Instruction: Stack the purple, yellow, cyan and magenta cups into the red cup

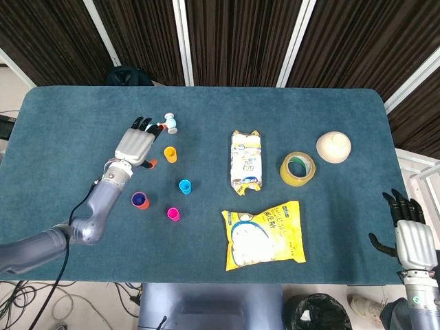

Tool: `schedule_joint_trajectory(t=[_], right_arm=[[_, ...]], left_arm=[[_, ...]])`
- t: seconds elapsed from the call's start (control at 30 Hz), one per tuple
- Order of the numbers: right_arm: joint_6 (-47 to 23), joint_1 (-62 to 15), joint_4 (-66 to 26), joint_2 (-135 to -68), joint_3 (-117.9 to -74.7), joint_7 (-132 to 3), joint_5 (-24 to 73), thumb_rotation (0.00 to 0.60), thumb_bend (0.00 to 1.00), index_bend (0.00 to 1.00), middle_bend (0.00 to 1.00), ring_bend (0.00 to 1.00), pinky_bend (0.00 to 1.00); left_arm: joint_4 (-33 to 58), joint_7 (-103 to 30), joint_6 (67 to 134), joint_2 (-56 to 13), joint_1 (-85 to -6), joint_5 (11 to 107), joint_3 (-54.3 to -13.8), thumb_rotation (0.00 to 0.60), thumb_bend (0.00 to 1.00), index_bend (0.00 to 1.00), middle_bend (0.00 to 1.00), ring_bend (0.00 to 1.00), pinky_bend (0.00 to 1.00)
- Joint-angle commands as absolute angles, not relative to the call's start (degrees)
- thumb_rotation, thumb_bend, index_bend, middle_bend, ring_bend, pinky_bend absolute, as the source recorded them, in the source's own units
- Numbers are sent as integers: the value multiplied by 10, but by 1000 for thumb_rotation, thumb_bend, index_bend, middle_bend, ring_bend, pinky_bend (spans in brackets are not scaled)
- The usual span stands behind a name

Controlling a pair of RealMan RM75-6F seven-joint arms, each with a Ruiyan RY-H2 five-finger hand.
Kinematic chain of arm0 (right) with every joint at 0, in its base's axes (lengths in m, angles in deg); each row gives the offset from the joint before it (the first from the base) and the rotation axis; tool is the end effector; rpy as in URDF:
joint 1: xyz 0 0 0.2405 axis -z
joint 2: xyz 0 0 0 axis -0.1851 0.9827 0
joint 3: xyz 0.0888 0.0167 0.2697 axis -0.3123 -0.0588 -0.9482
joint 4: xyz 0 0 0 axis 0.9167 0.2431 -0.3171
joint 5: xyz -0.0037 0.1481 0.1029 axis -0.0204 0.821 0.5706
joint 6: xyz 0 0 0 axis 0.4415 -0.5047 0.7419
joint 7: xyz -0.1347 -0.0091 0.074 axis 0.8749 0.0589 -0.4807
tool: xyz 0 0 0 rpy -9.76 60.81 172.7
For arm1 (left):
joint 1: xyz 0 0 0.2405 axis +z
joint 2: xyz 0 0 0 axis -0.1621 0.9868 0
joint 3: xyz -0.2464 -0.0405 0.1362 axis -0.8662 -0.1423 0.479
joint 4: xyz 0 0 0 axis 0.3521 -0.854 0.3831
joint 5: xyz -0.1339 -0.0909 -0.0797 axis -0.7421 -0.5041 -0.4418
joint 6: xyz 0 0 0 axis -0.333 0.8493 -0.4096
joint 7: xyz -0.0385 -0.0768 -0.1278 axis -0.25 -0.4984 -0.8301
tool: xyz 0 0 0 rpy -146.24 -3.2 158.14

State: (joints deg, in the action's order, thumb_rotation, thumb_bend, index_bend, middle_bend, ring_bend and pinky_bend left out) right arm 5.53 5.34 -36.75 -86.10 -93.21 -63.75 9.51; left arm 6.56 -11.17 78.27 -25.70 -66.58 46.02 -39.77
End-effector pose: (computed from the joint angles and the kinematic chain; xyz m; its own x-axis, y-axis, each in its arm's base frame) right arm -0.3415 -0.2058 0.1900 0.3258 0.0112 0.9454 -0.9390 0.1208 0.3221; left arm -0.1465 0.4721 0.0469 0.6121 0.2001 0.7650 0.7827 -0.2910 -0.5501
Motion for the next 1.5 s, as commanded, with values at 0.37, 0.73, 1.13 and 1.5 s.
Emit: schedule_joint_trajectory(t=[0.37, 0.73, 1.13, 1.5], right_arm=[[43, 49, -348, -870, -939, -632, 116, 600, 325, 106, 44, 96, 3], [45, 50, -342, -871, -943, -632, 122, 600, 324, 106, 44, 96, 3], [47, 51, -343, -868, -945, -639, 121, 600, 324, 106, 44, 96, 3], [44, 51, -343, -867, -944, -643, 121, 600, 325, 106, 44, 96, 3]], left_arm=[[-104, -125, 718, -355, -708, 449, -388, 600, 206, 256, 158, 0, 0], [-162, -148, 688, -396, -725, 472, -386, 600, 206, 304, 159, 0, 0], [-205, -167, 685, -430, -735, 503, -385, 600, 260, 385, 171, 0, 0], [-208, -168, 691, -433, -734, 515, -388, 600, 302, 445, 194, 0, 0]])
